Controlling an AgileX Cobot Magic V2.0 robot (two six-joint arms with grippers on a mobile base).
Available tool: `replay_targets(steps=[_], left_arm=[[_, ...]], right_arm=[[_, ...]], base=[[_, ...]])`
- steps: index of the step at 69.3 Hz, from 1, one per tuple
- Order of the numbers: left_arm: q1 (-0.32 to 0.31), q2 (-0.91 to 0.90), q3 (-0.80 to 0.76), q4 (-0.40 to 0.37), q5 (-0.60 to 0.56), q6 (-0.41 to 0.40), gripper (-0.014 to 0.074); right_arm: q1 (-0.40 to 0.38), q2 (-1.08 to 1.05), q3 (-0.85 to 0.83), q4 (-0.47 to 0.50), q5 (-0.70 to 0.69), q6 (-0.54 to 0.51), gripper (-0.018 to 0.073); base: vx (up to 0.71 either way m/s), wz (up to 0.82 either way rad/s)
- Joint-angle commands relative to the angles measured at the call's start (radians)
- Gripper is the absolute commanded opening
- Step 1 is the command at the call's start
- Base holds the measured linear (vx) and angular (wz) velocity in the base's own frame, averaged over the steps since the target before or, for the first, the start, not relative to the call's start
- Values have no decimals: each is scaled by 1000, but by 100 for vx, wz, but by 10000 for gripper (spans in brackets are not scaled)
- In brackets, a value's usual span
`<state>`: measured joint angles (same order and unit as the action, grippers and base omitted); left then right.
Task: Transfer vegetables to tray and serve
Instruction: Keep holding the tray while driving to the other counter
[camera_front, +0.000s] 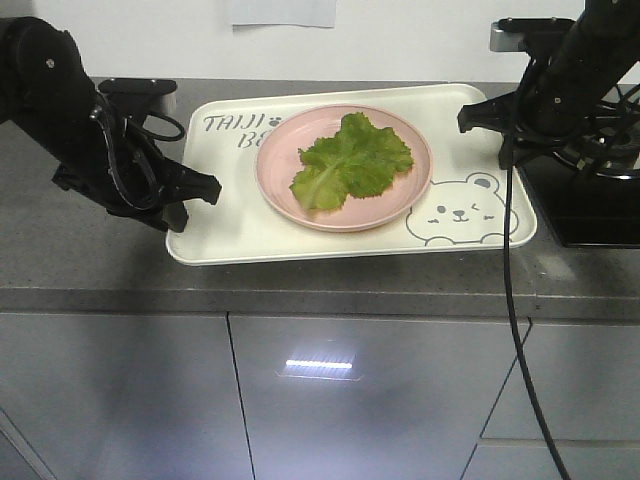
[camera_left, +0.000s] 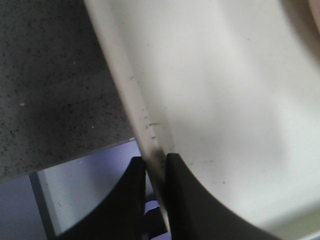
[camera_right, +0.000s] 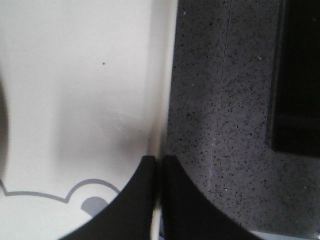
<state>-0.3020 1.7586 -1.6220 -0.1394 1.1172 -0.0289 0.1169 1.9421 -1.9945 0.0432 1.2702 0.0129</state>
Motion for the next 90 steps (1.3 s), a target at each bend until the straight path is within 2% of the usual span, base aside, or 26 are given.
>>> replay_targets(steps=[1, 90], left_arm=[[-15, -56, -34, -61, -62, 16, -6], [-15, -56, -34, -61, -62, 16, -6]], right_arm=[[8, -60, -31, 47, 13, -13, -6], [8, -60, -31, 47, 13, -13, -6]], base=[[10, 0], [9, 0]])
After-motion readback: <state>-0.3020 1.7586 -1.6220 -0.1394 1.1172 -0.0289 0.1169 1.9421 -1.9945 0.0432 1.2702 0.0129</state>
